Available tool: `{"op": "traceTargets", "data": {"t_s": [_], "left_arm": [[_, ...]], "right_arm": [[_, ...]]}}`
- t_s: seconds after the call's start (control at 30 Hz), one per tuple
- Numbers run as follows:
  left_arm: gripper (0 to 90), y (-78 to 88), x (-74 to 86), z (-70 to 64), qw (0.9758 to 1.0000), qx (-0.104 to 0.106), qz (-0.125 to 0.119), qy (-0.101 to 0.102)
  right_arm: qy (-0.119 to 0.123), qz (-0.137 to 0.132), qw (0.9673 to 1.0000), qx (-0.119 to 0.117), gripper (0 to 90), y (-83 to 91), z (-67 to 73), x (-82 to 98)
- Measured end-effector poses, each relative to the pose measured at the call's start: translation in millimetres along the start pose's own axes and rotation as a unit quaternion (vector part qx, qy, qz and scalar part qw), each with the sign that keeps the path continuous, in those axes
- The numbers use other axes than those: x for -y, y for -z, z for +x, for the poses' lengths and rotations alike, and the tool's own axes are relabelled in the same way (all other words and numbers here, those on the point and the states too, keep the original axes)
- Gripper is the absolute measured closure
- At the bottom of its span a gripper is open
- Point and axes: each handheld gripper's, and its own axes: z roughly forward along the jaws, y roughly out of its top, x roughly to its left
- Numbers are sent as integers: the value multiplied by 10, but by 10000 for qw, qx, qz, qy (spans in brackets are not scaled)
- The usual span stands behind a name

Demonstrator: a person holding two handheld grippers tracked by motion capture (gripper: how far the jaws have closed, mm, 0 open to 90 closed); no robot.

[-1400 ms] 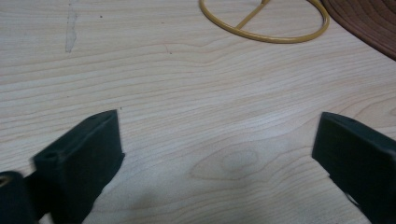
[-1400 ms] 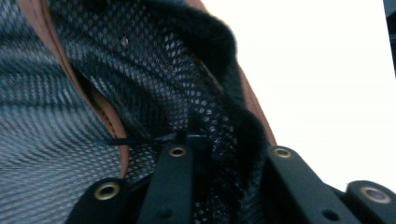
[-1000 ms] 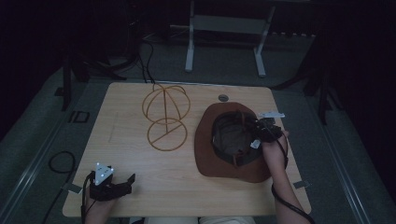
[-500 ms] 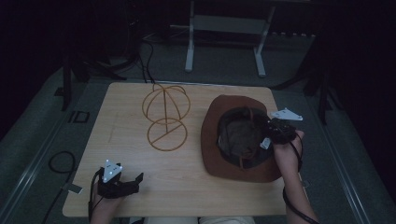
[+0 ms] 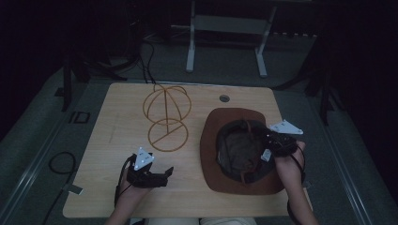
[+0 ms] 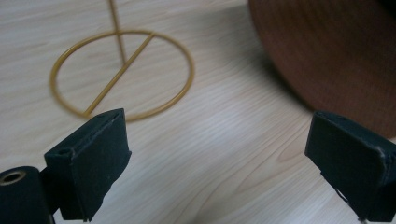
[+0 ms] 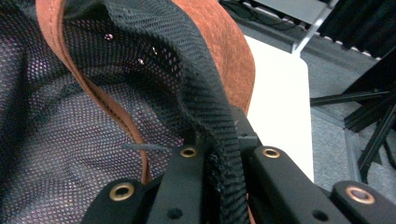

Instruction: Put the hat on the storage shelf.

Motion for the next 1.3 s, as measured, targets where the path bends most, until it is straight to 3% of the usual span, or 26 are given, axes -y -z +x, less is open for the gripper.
{"op": "traceTargets", "data": {"t_s": [0.2, 0.47, 0.57, 0.63, 0.83, 0.9, 1.0, 1.03, 1.07, 1.17, 1.3], "left_arm": [[65, -98, -310, -199, 9994, 246, -41, -237], [65, -206, -608, -386, 9981, 470, -107, -393], [65, -268, -796, -476, 9971, 584, -140, -469], [65, -290, -844, -497, 9970, 592, -132, -490], [66, -482, -1141, -680, 9946, 617, -105, -827], [65, -482, -1141, -680, 9946, 617, -105, -827], [67, -607, -1315, -766, 9938, 647, -77, -901], [69, -607, -1315, -766, 9938, 647, -77, -901], [69, -675, -1375, -822, 9927, 588, -38, -1056], [96, -801, -1445, -879, 9927, 476, 115, -1099], [149, -959, -1482, -904, 9925, 52, 438, -1136]], "right_arm": [[40, 4, 10000, -51, 861, 29, 41, 28], [103, -32, 9999, -80, 861, 70, 72, 25], [89, -36, 9999, -97, 861, 75, 76, 29], [109, -48, 9999, -112, 860, 78, 83, 31], [156, -50, 9997, -162, 860, 102, 117, 23], [176, -49, 9997, -159, 860, 106, 123, 20], [215, -26, 9996, -197, 860, 116, 139, 12], [221, -18, 9995, -219, 860, 119, 141, 8], [227, -36, 9994, -245, 860, 128, 149, 5], [279, -25, 9992, -292, 860, 149, 184, -7], [293, -66, 9989, -361, 860, 182, 221, -22]]}}
